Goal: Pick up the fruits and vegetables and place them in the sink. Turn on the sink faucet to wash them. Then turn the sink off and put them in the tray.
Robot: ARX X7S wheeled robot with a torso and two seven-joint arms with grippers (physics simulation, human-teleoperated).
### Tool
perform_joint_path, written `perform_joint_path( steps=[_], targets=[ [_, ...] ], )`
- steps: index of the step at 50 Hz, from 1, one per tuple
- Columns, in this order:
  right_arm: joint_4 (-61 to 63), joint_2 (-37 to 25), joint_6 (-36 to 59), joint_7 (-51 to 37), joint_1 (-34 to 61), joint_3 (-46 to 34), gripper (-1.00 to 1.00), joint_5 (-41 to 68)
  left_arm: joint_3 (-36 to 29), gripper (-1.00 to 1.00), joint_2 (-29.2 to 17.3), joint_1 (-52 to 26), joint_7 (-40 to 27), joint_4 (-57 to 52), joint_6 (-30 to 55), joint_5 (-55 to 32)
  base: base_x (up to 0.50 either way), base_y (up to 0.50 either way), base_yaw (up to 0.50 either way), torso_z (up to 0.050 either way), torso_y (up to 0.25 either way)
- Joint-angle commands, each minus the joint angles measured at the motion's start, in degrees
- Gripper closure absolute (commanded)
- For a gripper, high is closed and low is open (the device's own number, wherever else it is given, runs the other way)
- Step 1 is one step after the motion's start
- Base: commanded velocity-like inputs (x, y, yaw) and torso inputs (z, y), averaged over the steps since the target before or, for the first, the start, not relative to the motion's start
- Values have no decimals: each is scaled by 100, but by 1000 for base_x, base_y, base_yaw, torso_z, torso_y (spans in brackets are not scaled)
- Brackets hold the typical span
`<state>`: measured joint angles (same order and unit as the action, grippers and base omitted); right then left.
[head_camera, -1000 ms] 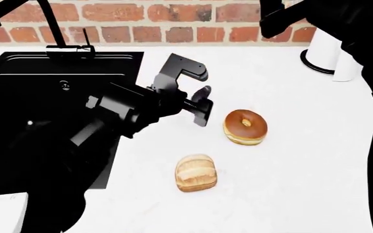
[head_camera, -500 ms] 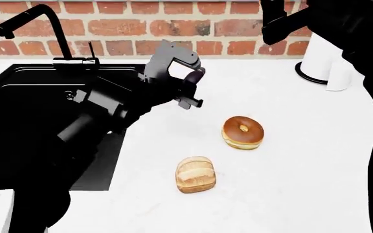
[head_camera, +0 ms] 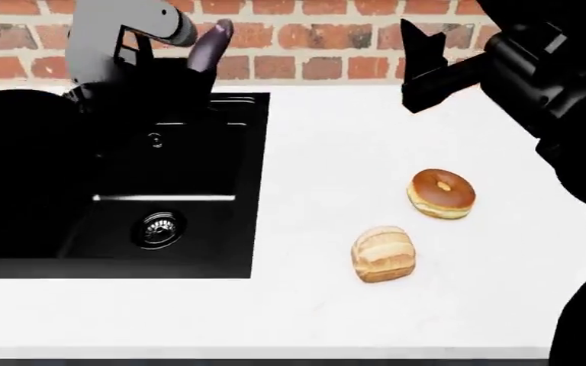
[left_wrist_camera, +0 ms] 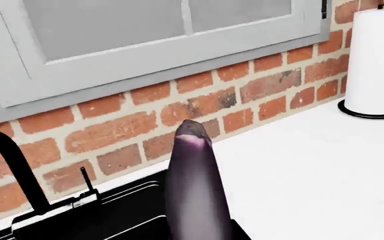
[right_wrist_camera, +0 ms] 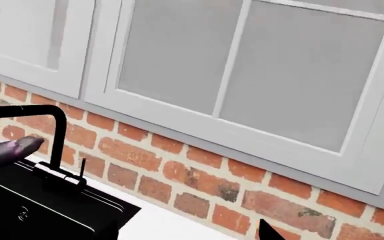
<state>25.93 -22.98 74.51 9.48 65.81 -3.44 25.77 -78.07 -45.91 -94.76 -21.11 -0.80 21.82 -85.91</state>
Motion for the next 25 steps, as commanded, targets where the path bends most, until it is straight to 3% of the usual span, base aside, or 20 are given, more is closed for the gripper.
perform_joint_path(
  steps=[1, 3, 6, 8, 11, 13, 14, 18, 20, 25],
  targets=[
    [2863, 20, 1405, -778, -584, 686, -100, 437, 429, 100, -2545, 340, -1656, -3637, -730, -263, -320, 500, 0, 0, 0],
    [3402, -160, 1389, -1189, -719, 601, -100, 737, 483, 100, -2945, 536, -1923, -4041, -1228, 50, -320, 500, 0, 0, 0],
    [3405, -1012, 499, -3662, -812, 589, -100, 3250, 444, 100, -3533, 739, -2929, -4779, -1466, 834, -294, 500, 0, 0, 0],
    [3405, -1684, -271, -4995, -688, 46, -100, 4248, 279, 100, -3946, 1018, -3440, -5073, -1834, 1364, -232, 500, 0, 0, 0],
    [3406, -3083, -2485, -6413, -346, -1921, -100, 4294, -200, 100, -4406, 1556, -4037, -5157, -2677, 2175, -124, 500, 0, 0, 0],
    [3406, -3960, -4113, -7110, 167, -3640, -100, 3794, -468, 100, -4408, 1829, -4462, -5085, -3071, 2582, -16, 500, 0, 0, 0],
    [3406, -4152, -4465, -7332, 591, -4434, -100, 3627, -530, 100, -4408, 1894, -4598, -5049, -3090, 2701, 0, 500, 0, 0, 0],
    [3407, -4369, -5426, -7993, 2989, -7579, -100, 3364, -666, 100, -4409, 2039, -4880, -5000, -3302, 2938, 0, 500, 0, 0, 0],
    [3406, -4324, -5762, -8270, 3721, -8656, -100, 3266, -727, 100, -4409, 2106, -4905, -4940, -3404, 3022, 0, 500, 0, 0, 0],
    [3355, -4288, -5992, -8503, 3974, -9405, -100, 3055, -765, 100, -4409, 2155, -4965, -4845, -3495, 3068, 0, 500, 0, 0, 0]
  ],
)
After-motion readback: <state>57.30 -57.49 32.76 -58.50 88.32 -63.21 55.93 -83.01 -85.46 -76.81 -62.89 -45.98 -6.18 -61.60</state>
